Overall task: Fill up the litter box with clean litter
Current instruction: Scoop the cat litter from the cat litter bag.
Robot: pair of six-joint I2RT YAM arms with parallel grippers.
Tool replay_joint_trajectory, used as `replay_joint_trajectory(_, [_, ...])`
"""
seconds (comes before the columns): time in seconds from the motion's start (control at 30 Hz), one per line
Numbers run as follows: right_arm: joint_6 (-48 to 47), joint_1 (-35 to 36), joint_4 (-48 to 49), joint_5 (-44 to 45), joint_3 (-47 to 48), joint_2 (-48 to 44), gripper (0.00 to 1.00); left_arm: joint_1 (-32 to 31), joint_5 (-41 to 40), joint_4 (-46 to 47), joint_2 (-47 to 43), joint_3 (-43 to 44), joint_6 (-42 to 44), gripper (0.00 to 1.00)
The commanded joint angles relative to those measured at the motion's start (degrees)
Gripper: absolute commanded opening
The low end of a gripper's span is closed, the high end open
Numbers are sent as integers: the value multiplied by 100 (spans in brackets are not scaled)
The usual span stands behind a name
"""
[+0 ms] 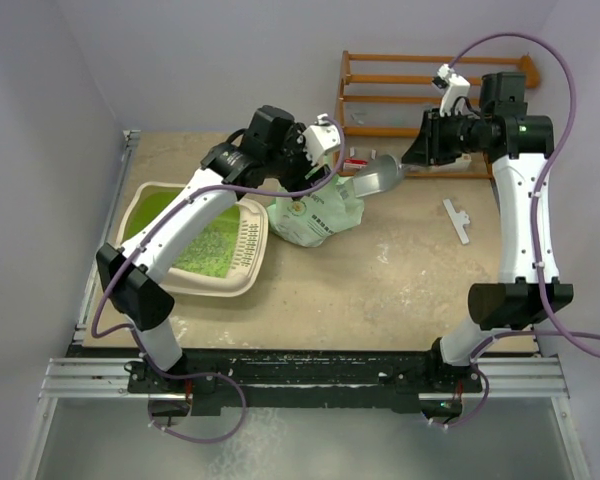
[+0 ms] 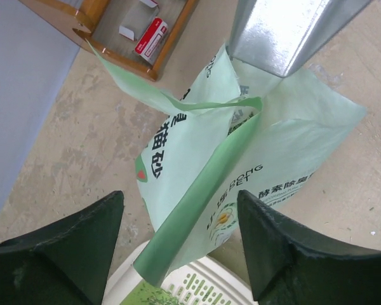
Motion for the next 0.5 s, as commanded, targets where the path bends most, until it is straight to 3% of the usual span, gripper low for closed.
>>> replay_joint_trajectory(0.0, [-130,122,123,-186,-227,-163,0,1,-182,211,8,48,99,61])
replay_joint_trajectory(0.23, [-63,847,586,28,-911,-158,0,-3,-349,168,-108,220,154,4])
replay_joint_trajectory(0.47, [-34,1022,828,-56,-935,48,0,1,-179,140,-358,343,-117,3])
